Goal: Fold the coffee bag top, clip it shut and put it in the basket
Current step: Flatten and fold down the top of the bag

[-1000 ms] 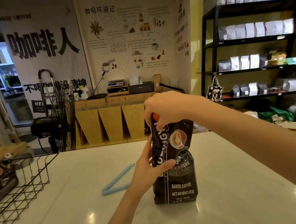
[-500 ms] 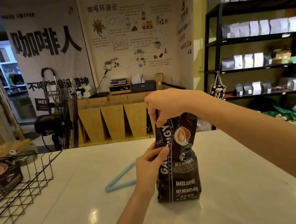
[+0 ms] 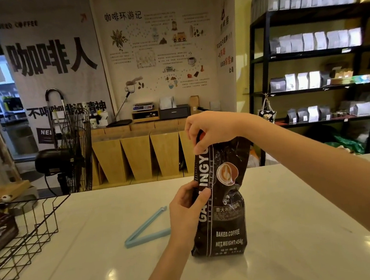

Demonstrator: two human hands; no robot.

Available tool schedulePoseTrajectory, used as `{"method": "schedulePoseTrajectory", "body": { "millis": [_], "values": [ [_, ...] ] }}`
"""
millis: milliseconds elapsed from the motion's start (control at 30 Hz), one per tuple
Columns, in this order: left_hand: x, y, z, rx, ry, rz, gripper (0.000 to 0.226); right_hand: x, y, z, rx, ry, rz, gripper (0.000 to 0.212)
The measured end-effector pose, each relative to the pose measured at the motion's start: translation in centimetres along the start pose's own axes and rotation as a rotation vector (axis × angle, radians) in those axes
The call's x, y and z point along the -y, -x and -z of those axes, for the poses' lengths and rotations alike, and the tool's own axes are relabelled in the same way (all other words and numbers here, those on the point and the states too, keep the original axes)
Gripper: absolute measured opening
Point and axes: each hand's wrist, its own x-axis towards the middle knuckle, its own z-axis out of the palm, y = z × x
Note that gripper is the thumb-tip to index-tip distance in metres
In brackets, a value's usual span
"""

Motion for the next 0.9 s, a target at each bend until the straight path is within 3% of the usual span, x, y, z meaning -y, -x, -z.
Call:
{"method": "schedulePoseTrajectory", "body": {
  "millis": [333,533,767,900],
  "values": [
    [0.1,-0.6,-0.2,-0.009,0.069,0.158,0.024,-1.2,0.6,-1.4,-0.17,-0.105,-0.008,0.011],
    [-0.3,-0.8,0.3,0.043,0.161,0.237,0.033,-0.9,0.5,-1.7,-0.187,-0.103,0.005,0.011],
    [-0.2,-0.9,0.7,0.062,0.194,0.227,0.031,-0.6,-0.1,-1.7,-0.174,-0.085,-0.01,0.011],
    [-0.8,-1.8,0.9,0.115,0.145,0.185,0.024,0.1,-0.2,-1.5,-0.2,-0.079,-0.077,0.025]
  ]
}}
